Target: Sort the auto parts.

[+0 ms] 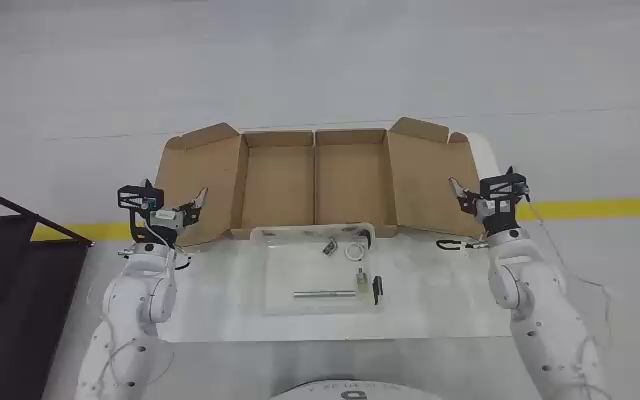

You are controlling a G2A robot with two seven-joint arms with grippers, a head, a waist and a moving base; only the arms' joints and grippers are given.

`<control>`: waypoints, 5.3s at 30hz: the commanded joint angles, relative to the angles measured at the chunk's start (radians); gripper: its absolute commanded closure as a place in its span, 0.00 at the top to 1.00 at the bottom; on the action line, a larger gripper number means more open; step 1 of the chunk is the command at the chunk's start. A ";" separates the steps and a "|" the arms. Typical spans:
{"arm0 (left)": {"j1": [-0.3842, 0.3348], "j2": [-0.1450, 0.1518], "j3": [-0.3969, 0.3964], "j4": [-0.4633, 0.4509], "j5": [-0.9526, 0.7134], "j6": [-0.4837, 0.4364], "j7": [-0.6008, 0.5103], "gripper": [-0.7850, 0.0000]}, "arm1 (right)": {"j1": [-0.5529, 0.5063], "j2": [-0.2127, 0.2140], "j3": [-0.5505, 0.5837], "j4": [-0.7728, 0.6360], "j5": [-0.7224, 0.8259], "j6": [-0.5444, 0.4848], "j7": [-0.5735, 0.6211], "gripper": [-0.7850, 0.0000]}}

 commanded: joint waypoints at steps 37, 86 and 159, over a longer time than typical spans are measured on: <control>0.000 0.000 0.000 0.000 0.000 0.000 0.000 1.00 | 0.081 -0.005 -0.208 -0.166 -0.123 -0.261 -0.102 1.00; 0.000 0.000 0.000 0.000 0.000 0.000 0.000 1.00 | 0.289 0.005 -0.500 0.112 0.177 -0.623 0.510 0.81; 0.000 0.000 0.000 0.000 0.000 0.000 0.000 1.00 | 0.544 -0.045 -0.871 0.205 0.221 -0.546 0.947 0.45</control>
